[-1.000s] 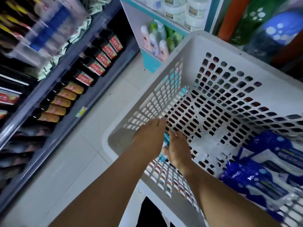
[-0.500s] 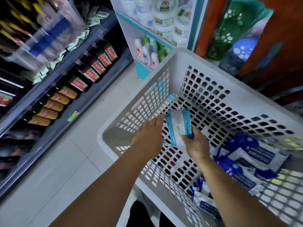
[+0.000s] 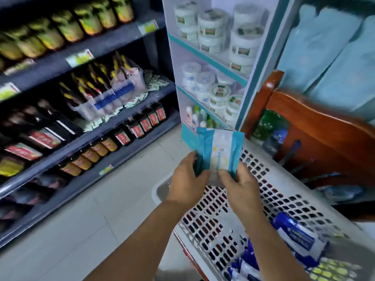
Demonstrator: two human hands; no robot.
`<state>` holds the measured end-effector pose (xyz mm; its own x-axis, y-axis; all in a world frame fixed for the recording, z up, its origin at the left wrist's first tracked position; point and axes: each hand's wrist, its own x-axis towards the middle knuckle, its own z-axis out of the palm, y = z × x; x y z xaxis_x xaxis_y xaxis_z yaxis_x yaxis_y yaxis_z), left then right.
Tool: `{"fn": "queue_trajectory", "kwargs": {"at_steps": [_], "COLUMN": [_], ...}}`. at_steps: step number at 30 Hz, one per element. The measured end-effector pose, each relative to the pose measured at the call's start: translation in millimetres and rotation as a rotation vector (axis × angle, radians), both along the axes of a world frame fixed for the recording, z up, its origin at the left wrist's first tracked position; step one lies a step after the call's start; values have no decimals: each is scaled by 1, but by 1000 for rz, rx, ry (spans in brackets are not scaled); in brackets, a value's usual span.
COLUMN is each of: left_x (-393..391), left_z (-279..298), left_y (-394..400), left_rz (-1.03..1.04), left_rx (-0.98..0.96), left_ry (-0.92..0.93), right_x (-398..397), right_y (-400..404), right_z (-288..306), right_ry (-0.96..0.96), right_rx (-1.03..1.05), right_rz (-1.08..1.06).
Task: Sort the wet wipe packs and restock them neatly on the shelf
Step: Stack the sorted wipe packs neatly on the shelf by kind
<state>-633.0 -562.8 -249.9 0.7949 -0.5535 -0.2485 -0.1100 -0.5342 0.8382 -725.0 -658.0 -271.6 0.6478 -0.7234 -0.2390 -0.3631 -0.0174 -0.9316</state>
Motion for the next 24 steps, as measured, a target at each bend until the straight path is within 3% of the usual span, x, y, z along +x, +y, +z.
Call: {"fn": "queue_trajectory", "kwargs": {"at_steps": [9,20,24], "left_x": [72,181,204], "left_z": [96,181,204], "left_y": [108,321,400], "left_rz": [219,589,674], "left_rx": [-277,-366,-281], "left_ry": [36,-256,-373], "right_x": [84,213,248], "right_y": [78,244,304], "right_z": [93,191,212], "right_ry": [-149,-398,-483], "right_rx": [-186,-287,-291], "right_rz": [86,262,344]}}
